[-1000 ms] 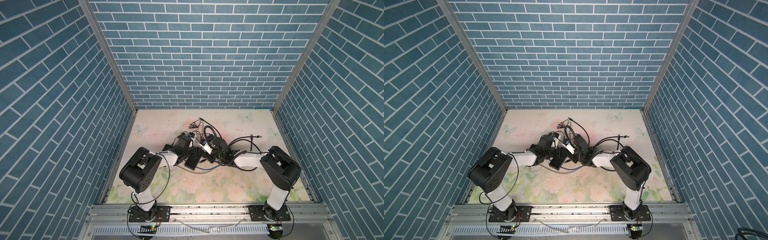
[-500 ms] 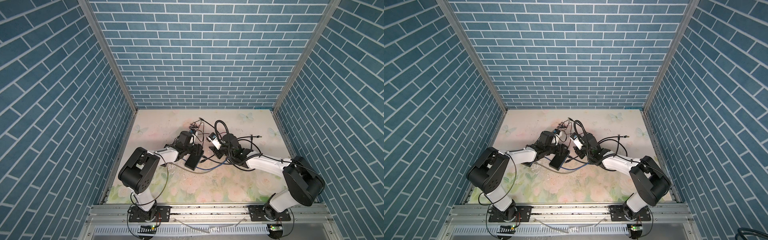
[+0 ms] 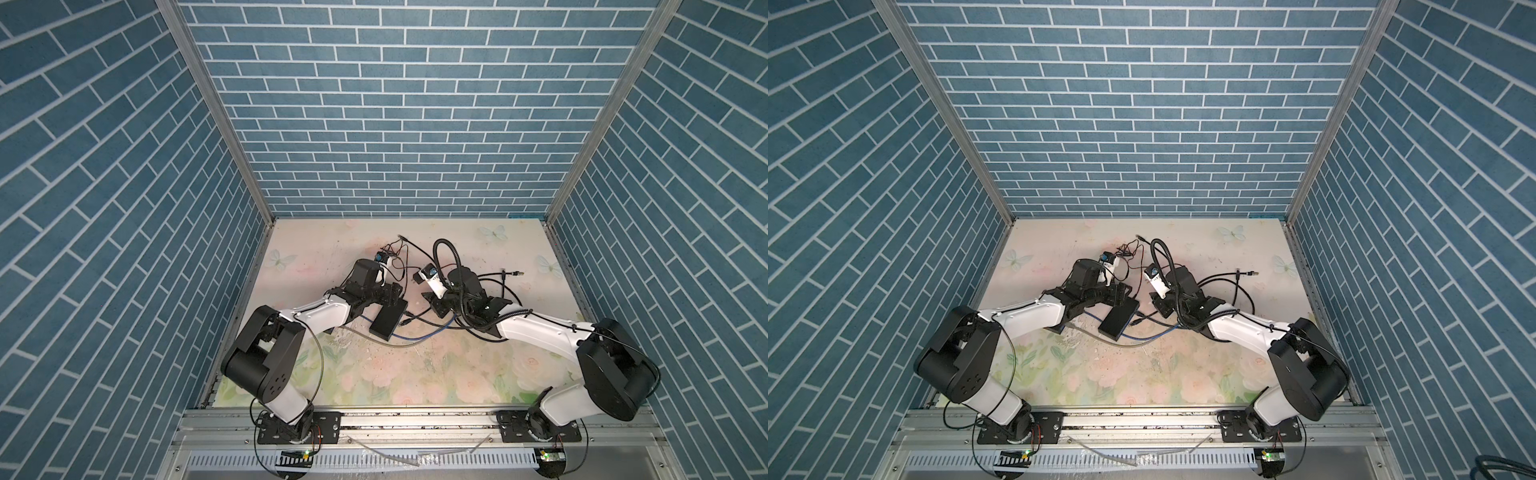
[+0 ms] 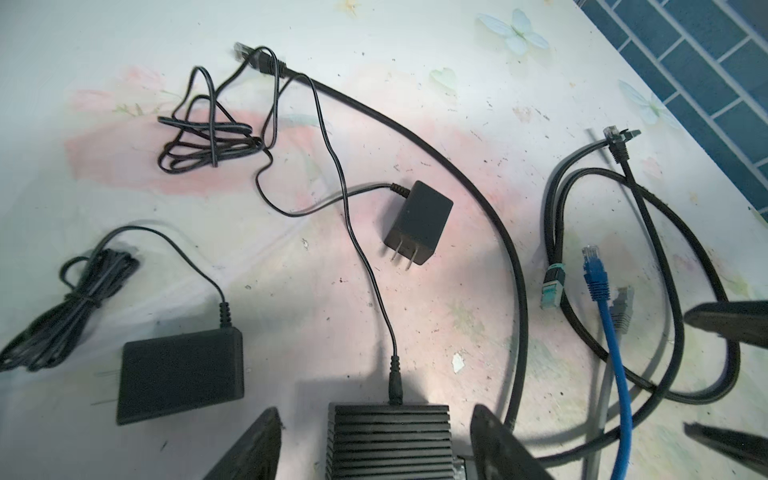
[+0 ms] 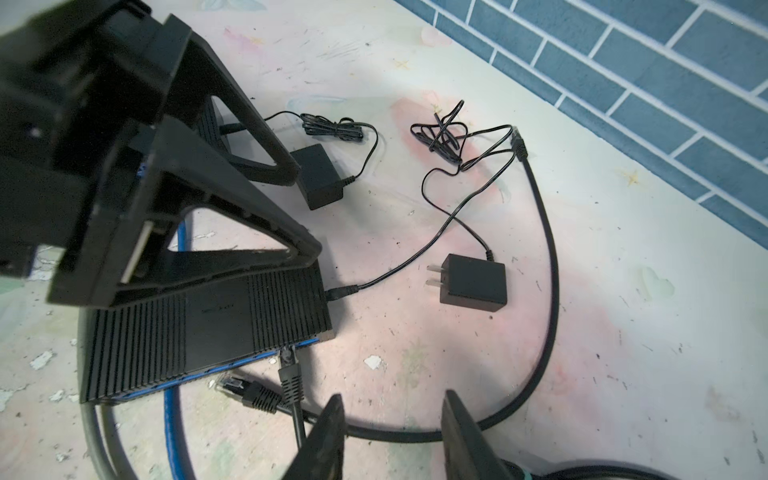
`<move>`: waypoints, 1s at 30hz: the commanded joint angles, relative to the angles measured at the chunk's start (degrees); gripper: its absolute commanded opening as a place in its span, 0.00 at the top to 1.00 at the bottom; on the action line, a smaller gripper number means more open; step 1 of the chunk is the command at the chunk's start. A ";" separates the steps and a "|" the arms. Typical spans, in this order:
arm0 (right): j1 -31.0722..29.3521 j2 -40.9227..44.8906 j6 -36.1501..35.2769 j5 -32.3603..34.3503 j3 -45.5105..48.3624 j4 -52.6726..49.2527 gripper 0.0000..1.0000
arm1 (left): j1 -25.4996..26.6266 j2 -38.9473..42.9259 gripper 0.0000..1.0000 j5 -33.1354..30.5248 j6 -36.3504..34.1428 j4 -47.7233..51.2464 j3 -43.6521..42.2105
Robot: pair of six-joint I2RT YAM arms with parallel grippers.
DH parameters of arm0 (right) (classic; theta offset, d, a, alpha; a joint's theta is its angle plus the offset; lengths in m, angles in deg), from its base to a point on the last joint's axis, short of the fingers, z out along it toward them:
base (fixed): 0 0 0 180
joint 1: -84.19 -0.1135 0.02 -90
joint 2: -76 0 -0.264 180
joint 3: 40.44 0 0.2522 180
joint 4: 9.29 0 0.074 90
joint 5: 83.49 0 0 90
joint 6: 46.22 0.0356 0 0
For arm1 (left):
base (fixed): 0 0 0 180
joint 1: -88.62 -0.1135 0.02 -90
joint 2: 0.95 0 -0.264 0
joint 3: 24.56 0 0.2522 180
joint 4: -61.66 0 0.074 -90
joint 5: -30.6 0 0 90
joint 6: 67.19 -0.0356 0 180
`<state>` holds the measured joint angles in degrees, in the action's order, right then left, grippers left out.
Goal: Insert the plug into the switch port
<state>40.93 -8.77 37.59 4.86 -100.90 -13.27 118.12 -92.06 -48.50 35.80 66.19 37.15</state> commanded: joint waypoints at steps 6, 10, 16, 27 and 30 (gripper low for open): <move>3.35 3.96 1.78 -5.62 1.70 -6.15 0.63 | -0.32 4.65 0.26 -0.56 -0.18 0.65 -4.11; 3.75 4.39 -3.61 -6.35 3.31 -9.09 0.64 | -0.27 7.09 0.23 0.53 1.45 -2.24 -7.36; 3.88 5.21 -8.30 -7.54 7.06 -9.64 0.67 | -0.05 10.92 0.19 2.04 3.46 -6.22 -12.02; 8.35 2.42 -5.30 -6.12 3.02 -9.20 0.68 | 0.92 11.13 0.20 -1.05 3.47 -3.00 -12.79; 10.72 1.60 -6.53 -7.61 0.17 -12.41 0.68 | 0.88 10.87 0.20 -1.32 3.53 -3.91 -13.33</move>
<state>50.00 -6.32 31.07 -1.24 -96.84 -22.54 118.82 -81.31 -48.74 39.01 62.69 24.84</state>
